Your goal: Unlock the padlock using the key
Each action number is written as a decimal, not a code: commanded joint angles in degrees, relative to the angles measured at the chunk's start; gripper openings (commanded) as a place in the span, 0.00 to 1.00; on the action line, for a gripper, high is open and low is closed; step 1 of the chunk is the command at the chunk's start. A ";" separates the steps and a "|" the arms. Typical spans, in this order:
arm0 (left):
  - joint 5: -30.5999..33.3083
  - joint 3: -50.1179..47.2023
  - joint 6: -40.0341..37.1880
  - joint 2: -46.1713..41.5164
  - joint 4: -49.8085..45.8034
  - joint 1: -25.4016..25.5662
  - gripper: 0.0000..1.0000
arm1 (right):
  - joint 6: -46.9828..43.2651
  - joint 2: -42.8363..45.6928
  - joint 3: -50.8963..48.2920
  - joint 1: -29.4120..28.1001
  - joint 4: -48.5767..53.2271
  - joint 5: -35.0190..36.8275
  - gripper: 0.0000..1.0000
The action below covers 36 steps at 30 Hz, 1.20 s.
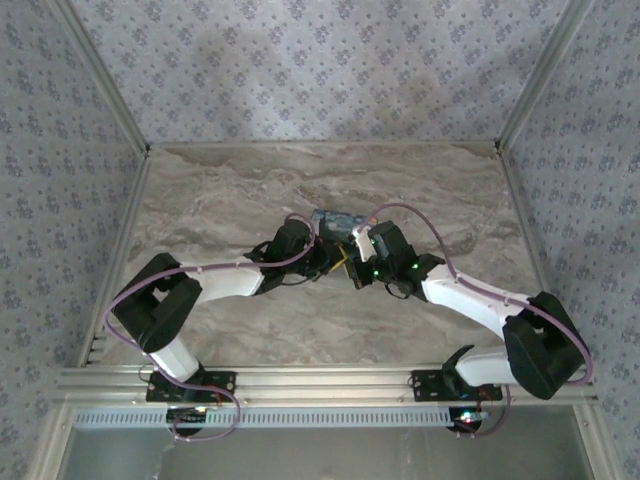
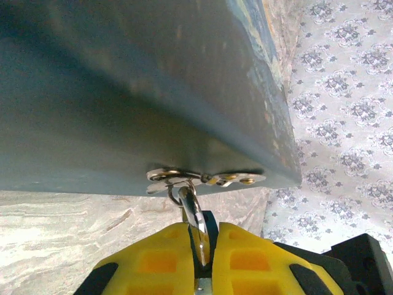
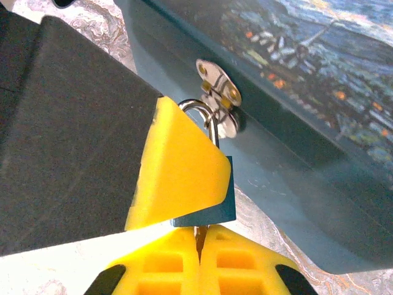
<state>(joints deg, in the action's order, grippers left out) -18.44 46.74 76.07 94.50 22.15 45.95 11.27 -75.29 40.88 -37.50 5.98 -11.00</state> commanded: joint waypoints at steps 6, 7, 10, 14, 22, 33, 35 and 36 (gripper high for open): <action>-0.92 0.31 -0.48 -1.42 2.66 0.26 0.02 | 0.07 -1.00 -0.01 -0.17 -1.39 -1.18 0.00; -0.87 -0.13 -0.49 -1.34 2.63 0.34 0.02 | 0.07 -1.20 -0.38 -0.23 -1.67 -1.21 0.00; -0.47 -1.36 0.03 -1.11 3.77 0.49 0.04 | -0.02 -1.88 -1.33 -0.52 -2.48 -1.30 0.00; 0.07 -2.63 -0.22 -0.72 3.53 0.65 0.11 | 0.23 -2.53 -2.47 -0.99 -4.17 -1.56 0.00; 1.80 -5.81 0.04 -0.89 3.36 0.61 0.27 | 1.01 -6.20 -3.83 -1.35 -6.04 -1.89 0.00; 4.99 -9.71 0.14 -4.57 1.15 0.17 0.37 | 1.63 -8.55 -5.26 -2.09 -7.71 -1.61 0.00; 5.62 -10.25 -0.25 -5.99 -0.17 -0.13 0.38 | 1.48 -8.46 -5.27 -2.29 -7.65 -1.39 0.00; 5.97 -10.50 -0.47 -6.75 -0.73 -0.31 0.40 | 1.39 -8.41 -5.29 -2.38 -7.55 -1.18 0.00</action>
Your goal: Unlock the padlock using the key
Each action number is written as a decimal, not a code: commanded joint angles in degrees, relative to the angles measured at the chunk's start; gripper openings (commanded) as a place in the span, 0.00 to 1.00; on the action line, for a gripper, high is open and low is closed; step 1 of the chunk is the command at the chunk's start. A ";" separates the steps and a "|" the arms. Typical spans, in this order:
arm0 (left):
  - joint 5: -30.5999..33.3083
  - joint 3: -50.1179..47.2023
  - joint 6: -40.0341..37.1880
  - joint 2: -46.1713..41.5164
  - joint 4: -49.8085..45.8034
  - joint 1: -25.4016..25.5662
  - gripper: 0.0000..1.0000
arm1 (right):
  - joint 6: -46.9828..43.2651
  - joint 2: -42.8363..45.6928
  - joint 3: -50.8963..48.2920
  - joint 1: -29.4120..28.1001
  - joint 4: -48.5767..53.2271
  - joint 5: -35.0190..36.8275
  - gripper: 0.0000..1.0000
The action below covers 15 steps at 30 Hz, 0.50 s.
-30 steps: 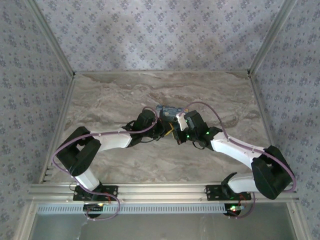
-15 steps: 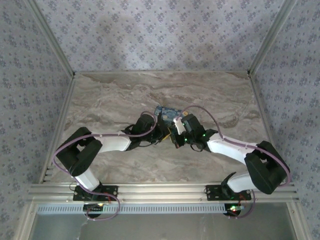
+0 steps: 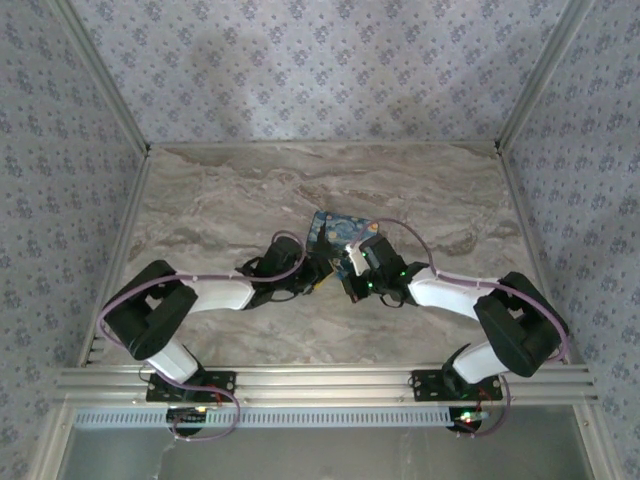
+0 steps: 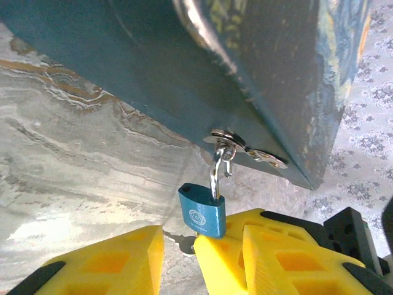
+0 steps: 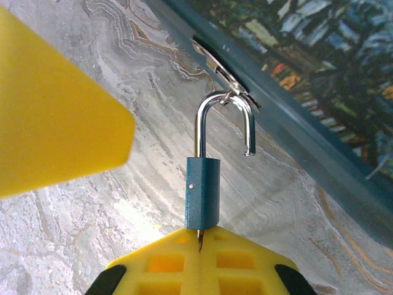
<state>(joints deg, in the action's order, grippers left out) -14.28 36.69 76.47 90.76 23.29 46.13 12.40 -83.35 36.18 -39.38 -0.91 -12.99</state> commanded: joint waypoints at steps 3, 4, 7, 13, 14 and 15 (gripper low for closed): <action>3.23 -0.89 -2.23 -5.85 -5.29 -1.23 0.41 | -0.27 -0.48 -0.41 -0.72 0.11 1.45 0.00; 3.80 -0.92 -2.90 -6.97 -6.71 -1.58 0.43 | -0.46 -0.41 -0.41 -0.88 0.30 1.72 0.00; 5.04 -0.92 -4.81 -9.81 -10.54 -2.76 0.44 | -0.73 -0.63 -0.43 -0.96 0.39 2.14 0.00; 8.13 0.36 -9.66 -14.65 -18.83 -5.23 0.48 | -1.06 -0.76 -0.41 -1.19 0.81 3.05 0.00; 8.73 0.71 -10.71 -15.20 -20.02 -5.87 0.49 | -1.15 -0.74 -0.41 -1.21 0.90 3.12 0.00; 9.11 1.42 -11.90 -15.60 -21.73 -6.66 0.50 | -1.24 -0.65 -0.41 -1.19 0.91 3.15 0.00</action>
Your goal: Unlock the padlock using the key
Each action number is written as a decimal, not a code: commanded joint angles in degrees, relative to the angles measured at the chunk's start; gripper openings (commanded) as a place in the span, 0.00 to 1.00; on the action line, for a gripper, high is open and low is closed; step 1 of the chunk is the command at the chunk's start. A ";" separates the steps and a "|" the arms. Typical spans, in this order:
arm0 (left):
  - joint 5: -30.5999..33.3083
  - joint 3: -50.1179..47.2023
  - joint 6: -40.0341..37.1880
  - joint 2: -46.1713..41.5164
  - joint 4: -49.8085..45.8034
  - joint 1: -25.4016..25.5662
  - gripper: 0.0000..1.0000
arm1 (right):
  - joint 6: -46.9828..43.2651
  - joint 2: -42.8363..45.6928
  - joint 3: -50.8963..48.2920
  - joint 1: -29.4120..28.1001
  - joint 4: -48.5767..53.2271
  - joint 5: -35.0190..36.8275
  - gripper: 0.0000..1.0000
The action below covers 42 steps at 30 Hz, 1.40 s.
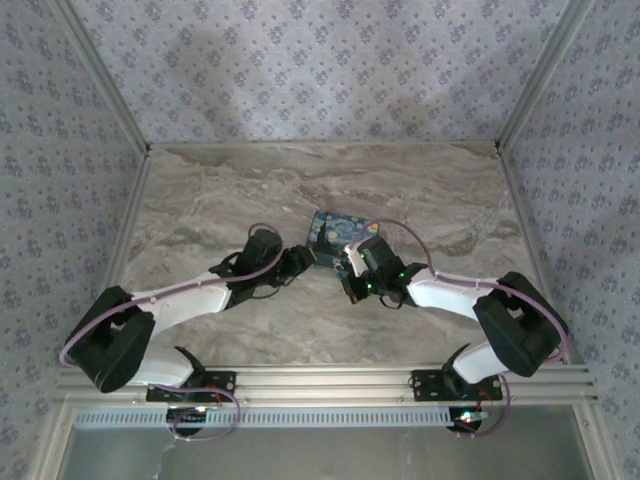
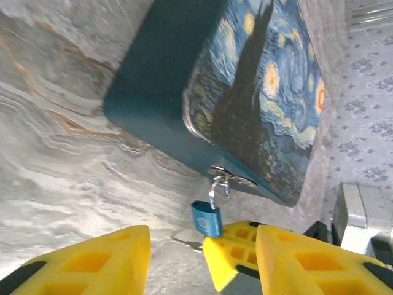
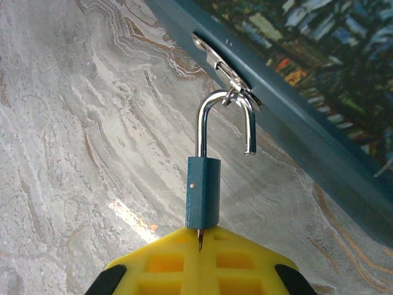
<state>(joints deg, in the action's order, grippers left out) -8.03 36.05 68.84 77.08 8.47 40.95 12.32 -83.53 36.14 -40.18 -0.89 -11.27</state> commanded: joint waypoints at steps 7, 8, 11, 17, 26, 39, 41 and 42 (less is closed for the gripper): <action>3.40 10.34 -12.11 0.01 -15.56 -6.27 0.54 | -1.37 -0.10 -0.28 -0.68 0.63 1.56 0.00; 3.28 12.01 -13.18 1.07 -16.87 -6.71 0.54 | -1.44 -0.08 -0.33 -0.72 0.60 1.55 0.00; 1.41 15.34 -15.05 4.32 -17.27 -8.19 0.54 | -1.67 -0.03 -0.28 -0.77 0.71 1.97 0.00; -2.26 22.59 -18.63 12.91 -19.46 -9.57 0.52 | -3.85 -0.01 1.29 -0.95 3.12 3.97 0.00; -6.58 25.88 -18.72 20.00 -17.30 -9.59 0.49 | -4.32 0.04 1.74 -1.26 3.10 4.21 0.00; -8.23 24.22 -18.81 22.95 -16.25 -9.48 0.44 | -8.25 0.22 3.38 -1.54 5.88 7.61 0.00; -8.40 23.75 -18.62 22.94 -15.98 -9.48 0.43 | -9.59 0.27 3.64 -1.91 6.42 9.54 0.00; -8.44 23.55 -18.61 22.94 -15.94 -9.48 0.43 | -10.24 0.26 3.91 -2.23 6.74 10.62 0.00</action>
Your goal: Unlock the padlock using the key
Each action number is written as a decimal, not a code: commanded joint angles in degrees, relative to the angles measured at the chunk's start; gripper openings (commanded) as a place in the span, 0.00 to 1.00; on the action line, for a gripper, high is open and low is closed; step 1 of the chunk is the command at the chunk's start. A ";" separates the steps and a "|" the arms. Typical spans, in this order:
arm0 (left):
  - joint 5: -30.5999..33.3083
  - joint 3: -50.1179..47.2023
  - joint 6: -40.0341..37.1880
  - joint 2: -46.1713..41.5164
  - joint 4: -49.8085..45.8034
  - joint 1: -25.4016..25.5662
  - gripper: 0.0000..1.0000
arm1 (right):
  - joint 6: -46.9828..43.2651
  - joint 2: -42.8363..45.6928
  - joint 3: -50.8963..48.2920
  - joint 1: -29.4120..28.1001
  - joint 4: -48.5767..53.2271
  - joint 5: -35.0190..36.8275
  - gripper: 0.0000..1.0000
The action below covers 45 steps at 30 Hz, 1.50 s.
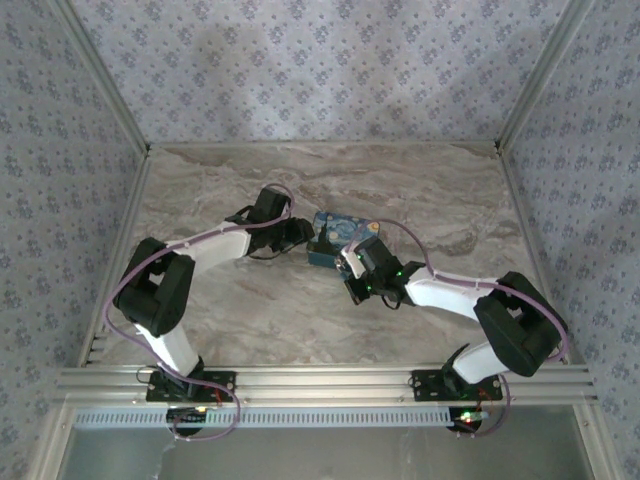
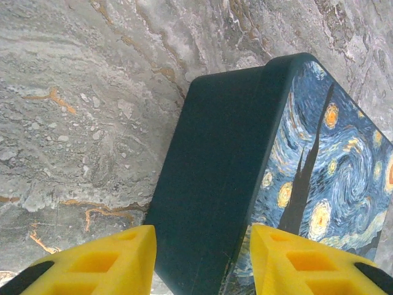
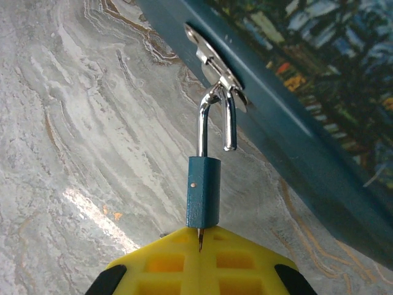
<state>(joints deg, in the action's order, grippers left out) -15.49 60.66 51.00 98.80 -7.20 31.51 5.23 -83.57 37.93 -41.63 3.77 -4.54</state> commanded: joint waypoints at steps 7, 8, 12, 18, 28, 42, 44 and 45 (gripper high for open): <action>-1.40 -1.34 -0.62 1.35 0.17 0.06 0.42 | -7.36 0.61 2.75 -2.15 1.93 6.32 0.00; -1.52 -1.25 -0.59 1.39 0.17 0.15 0.42 | -7.75 0.67 2.83 -2.14 1.90 5.88 0.00; -1.89 -1.16 -0.67 1.63 0.17 0.35 0.42 | -8.92 0.69 3.72 -1.83 2.59 2.39 0.00; -2.31 -1.07 -0.69 2.04 0.34 0.72 0.42 | -9.06 0.86 4.32 -0.40 2.30 -1.32 0.00; -2.29 -0.90 -0.84 2.18 0.01 0.71 0.42 | -10.06 0.95 3.43 0.12 1.22 -1.00 0.00; -2.79 -0.72 -0.71 2.80 -0.10 1.20 0.42 | -15.56 -2.19 2.26 -0.25 -8.05 4.65 0.00; -2.72 -0.67 -0.57 2.88 -0.09 1.48 0.42 | -16.84 -2.84 3.06 -0.58 -8.54 4.70 0.00; -2.75 -0.65 -0.61 2.89 -0.08 1.66 0.42 | -17.58 -3.28 3.52 -0.71 -8.60 4.84 0.00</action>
<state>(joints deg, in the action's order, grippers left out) -17.37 60.27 51.03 99.88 -4.25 31.90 -9.45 -85.95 39.16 -41.98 -0.23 -1.65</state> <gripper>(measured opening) 0.417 0.060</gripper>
